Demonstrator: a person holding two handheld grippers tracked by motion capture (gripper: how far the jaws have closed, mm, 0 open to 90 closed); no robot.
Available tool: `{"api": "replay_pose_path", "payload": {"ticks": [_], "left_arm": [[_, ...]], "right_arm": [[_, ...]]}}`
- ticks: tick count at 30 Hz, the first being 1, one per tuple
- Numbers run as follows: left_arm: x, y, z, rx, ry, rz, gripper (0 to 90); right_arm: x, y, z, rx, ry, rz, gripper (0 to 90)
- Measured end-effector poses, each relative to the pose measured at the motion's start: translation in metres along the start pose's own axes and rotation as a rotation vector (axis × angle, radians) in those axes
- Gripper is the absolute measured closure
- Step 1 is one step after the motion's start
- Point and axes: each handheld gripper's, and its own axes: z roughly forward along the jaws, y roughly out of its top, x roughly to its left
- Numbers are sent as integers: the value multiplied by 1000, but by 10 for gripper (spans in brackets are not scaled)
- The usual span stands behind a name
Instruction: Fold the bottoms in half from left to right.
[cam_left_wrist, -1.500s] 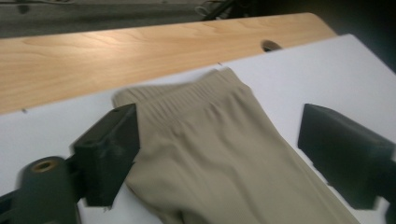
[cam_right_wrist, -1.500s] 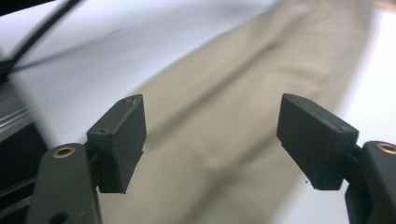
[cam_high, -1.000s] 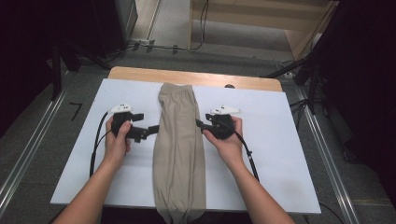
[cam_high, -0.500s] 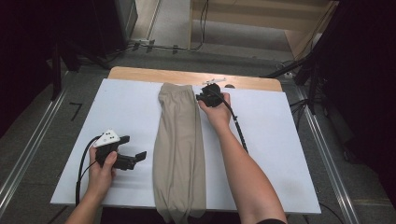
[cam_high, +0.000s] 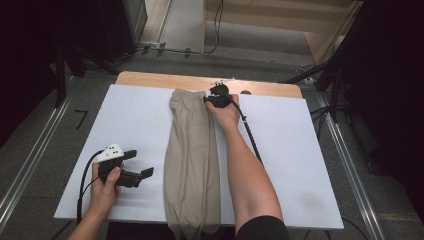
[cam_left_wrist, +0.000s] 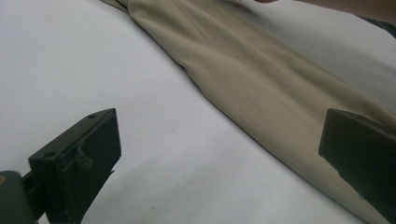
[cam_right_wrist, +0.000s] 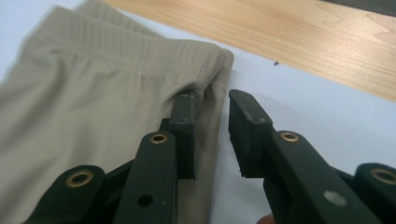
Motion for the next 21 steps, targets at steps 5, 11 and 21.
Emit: {"api": "replay_pose_path", "payload": {"ticks": [5,11,21], "left_arm": [[2,0,-1,-5,-8,-9,0],[1,0,1,5,-7,0,0],[1,1,4,15,-3,3,0]], "right_arm": [[2,2,6,32,-31,-4,856],[-11,9,-6,7,-97,-5,887],[-23,17,-23,-76,-8,84,689]]}}
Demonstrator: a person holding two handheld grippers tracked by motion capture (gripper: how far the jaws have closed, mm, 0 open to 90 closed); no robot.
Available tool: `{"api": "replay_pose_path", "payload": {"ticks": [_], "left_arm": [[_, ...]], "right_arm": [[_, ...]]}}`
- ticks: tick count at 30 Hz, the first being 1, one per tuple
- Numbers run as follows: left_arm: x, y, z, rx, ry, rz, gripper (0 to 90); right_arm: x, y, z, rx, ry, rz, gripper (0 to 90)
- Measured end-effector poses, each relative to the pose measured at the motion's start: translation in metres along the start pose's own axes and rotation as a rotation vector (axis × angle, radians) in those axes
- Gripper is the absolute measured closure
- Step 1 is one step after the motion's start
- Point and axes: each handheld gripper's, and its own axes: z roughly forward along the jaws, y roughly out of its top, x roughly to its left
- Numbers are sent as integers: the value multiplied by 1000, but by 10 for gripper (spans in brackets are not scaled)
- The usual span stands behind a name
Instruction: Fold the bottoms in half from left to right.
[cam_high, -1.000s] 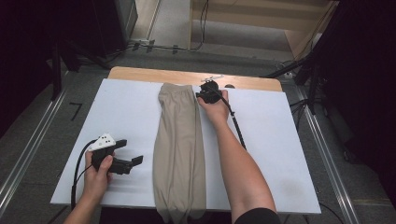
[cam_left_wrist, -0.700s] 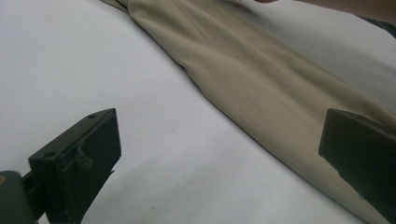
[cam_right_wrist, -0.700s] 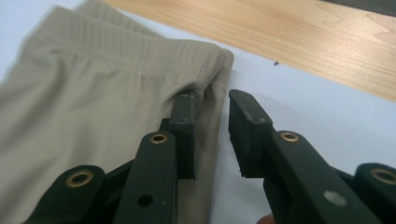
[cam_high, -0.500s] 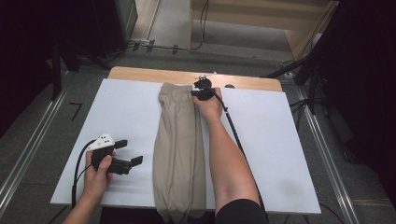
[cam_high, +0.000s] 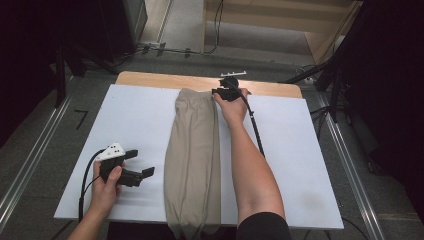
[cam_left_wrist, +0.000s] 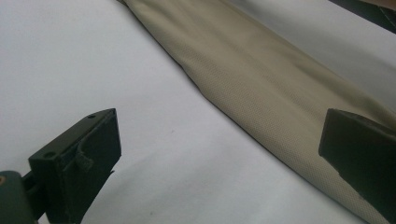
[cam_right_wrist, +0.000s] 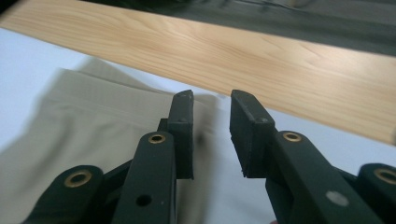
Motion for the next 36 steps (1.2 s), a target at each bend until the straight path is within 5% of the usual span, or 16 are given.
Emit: {"api": "replay_pose_path", "payload": {"ticks": [2,5,8,9,10,11,13,17,19,20,22,24,30,32,34,36], "left_arm": [[0,0,1,3,3,3,0],[-1,0,1,7,4,8,0],[-1,0,1,5,4,6,0],[-1,0,0,5,3,7,0],[0,0,0,6,4,8,0],[0,0,0,4,2,7,0],[-1,0,0,5,0,8,0],[-1,0,1,9,3,13,0],[-1,0,1,11,2,13,0],[-1,0,1,10,2,11,0],[-1,0,1,9,2,7,0],[-1,0,1,3,3,1,0],[-5,-1,-6,-20,6,8,0],[-10,-2,-8,-35,-10,-10,0],[-17,-3,-9,-35,-13,-16,0],[-21,-3,-10,-34,-17,-16,0]], "right_arm": [[6,2,2,14,25,-10,644],[10,3,13,90,-5,1,547],[11,0,18,114,-16,-7,644],[15,-1,19,102,-4,-44,793],[15,-1,19,102,-4,-44,793],[20,1,16,78,-24,-102,846],[21,2,15,65,-40,-126,850],[20,7,13,48,-144,-161,847],[14,6,17,74,-175,-145,781],[10,3,18,93,-194,-96,639],[10,2,16,87,-174,-78,601],[14,-6,-1,48,-120,-80,497],[27,-29,-50,-13,-10,-90,470],[43,-53,-90,-36,30,-165,469],[51,-68,-111,-48,41,-218,469],[55,-77,-122,-54,63,-219,470]]}}
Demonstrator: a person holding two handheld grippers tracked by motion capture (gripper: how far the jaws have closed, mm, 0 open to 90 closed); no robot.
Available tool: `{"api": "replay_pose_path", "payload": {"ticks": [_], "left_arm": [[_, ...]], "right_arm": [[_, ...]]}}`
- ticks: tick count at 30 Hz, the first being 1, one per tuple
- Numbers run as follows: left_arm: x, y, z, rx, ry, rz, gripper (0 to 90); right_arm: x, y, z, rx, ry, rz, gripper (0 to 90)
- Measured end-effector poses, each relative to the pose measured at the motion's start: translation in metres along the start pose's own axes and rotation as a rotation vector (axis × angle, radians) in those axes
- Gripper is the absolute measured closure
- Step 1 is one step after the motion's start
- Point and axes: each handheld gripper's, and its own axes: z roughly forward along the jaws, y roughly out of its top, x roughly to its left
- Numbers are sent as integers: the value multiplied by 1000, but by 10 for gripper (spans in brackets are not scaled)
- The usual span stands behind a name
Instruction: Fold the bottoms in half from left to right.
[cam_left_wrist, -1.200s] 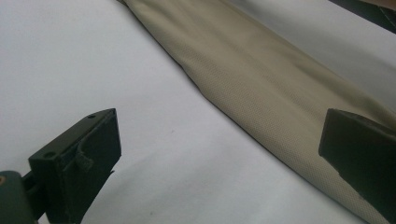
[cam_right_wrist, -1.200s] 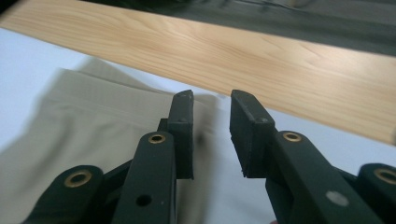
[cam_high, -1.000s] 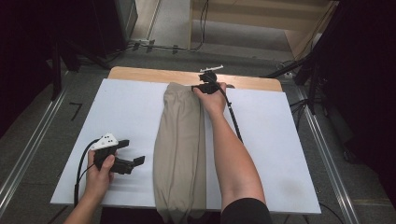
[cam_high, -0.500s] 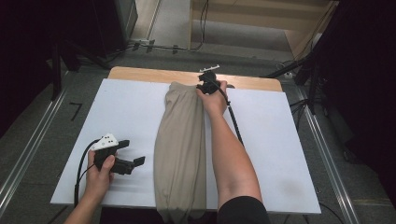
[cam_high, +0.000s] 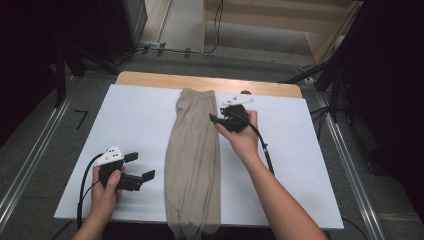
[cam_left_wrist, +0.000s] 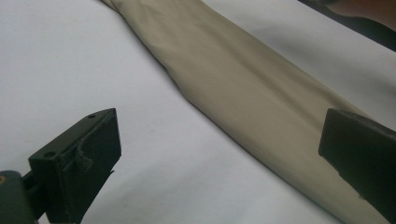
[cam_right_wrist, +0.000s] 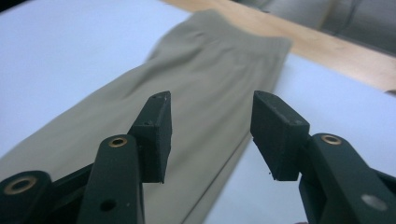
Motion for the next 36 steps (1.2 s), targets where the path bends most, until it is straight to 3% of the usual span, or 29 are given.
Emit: {"api": "replay_pose_path", "payload": {"ticks": [1,4,5,7,8,9,10,12,13,14,15,16,17,18,22,23,25,28,30,33,36], "left_arm": [[-7,-1,-1,0,-1,3,0],[-27,-7,-5,18,-11,9,0],[-27,-7,-5,18,-11,9,0],[-45,-15,-8,29,-34,13,0],[-45,-15,-8,29,-34,13,0],[-49,-18,-9,34,-43,13,0],[-61,-25,-11,49,-34,8,20],[-65,-27,-11,54,-25,5,136],[-72,-31,-12,62,-6,1,136],[-77,-34,-13,72,-3,1,241],[-82,-37,-13,80,-6,-2,241],[-90,-41,-13,97,-23,-4,381],[-90,-41,-13,97,-23,-4,430],[-97,-45,-9,129,-35,-3,472],[-103,-47,-2,154,-85,0,641],[-108,-45,4,176,-123,25,679],[-110,-44,6,191,-128,42,723],[-113,-44,11,215,-137,72,738],[-112,-46,14,253,-127,102,745],[-111,-44,16,260,-134,108,788],[-109,-43,18,271,-140,111,826]], "right_arm": [[16,-18,-23,2,28,-25,479],[39,-44,-47,7,82,-44,504],[48,-55,-54,15,90,-58,513],[66,-77,-68,19,99,-95,549],[76,-88,-75,24,122,-108,555],[81,-95,-79,31,137,-111,566],[88,-104,-85,37,147,-95,571],[96,-114,-92,43,164,-77,580],[100,-120,-96,46,178,-65,586],[115,-137,-105,61,179,-66,604],[115,-137,-105,61,179,-66,604],[126,-147,-111,86,192,-79,611],[129,-150,-112,94,188,-95,611],[134,-153,-114,99,184,-104,611],[141,-166,-115,121,205,-86,600],[143,-169,-112,142,196,-88,600],[141,-172,-112,143,169,-86,602],[133,-173,-117,124,135,-46,616],[121,-176,-121,124,96,-46,616],[120,-176,-123,90,137,-13,620],[128,-173,-124,81,168,-33,632]]}}
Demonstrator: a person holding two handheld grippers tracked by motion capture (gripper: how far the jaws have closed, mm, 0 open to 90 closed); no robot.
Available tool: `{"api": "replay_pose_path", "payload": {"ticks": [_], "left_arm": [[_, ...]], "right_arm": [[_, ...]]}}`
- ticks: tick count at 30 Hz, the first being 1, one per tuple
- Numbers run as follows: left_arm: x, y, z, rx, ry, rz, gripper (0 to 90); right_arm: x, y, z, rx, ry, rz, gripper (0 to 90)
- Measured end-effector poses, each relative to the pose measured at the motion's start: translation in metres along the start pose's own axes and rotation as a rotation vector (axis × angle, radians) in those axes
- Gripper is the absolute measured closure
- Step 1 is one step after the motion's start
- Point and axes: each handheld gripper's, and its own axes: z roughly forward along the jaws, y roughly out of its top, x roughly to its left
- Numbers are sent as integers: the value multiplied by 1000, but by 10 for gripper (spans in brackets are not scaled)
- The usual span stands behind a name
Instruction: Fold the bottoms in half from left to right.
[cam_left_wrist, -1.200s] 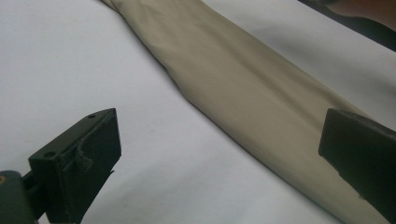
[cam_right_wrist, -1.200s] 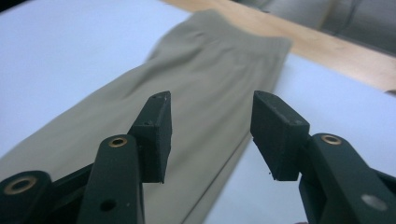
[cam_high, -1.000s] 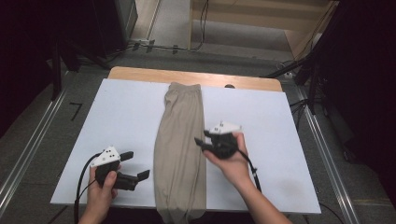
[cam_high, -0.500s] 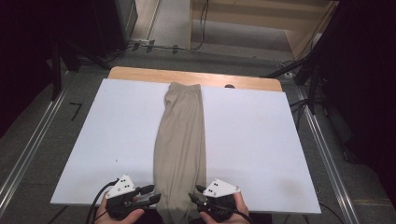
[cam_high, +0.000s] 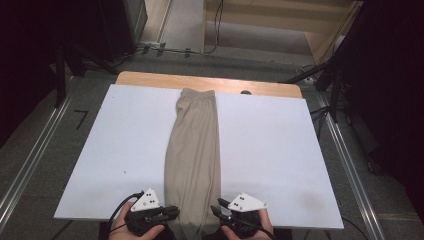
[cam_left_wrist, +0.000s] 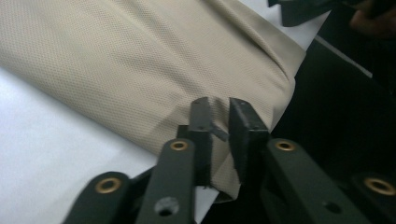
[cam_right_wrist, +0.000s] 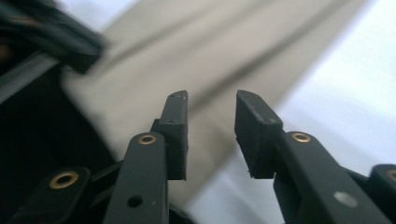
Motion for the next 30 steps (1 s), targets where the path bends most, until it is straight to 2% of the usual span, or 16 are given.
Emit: {"api": "replay_pose_path", "payload": {"ticks": [1,3,4,6,8,9,10,11,12,13,16,17,18,22,27,30], "left_arm": [[1,0,0,2,-1,-6,865],[1,0,0,5,0,-6,890],[1,1,0,14,9,5,899],[-2,3,1,29,23,22,900],[-3,4,2,31,25,22,900],[-3,4,2,31,25,22,900],[-1,3,1,27,14,9,900],[0,3,1,29,9,4,900],[0,3,1,29,9,4,900],[1,3,1,29,1,-1,900],[2,3,1,29,-4,0,900],[1,3,1,31,-3,2,900],[2,3,1,31,-4,2,900],[2,3,0,36,-6,1,900],[3,3,1,34,-15,-6,900],[3,3,1,35,-16,-8,900]], "right_arm": [[13,2,6,26,16,-23,606],[23,2,12,46,-14,-15,493],[28,1,16,61,-16,-22,480],[36,0,21,80,-41,-31,492],[40,0,22,76,-93,-62,574],[40,0,22,76,-93,-62,574],[37,0,21,76,-92,-52,708],[35,0,20,77,-86,-58,769],[35,0,20,77,-86,-58,769],[32,0,18,76,-65,-67,859],[29,0,16,80,-46,-64,867],[21,0,12,66,5,-16,868],[18,0,10,54,25,-1,868],[1,-2,-5,29,60,33,868],[-8,-6,-12,32,77,42,870],[-10,-10,-10,66,39,-2,873]]}}
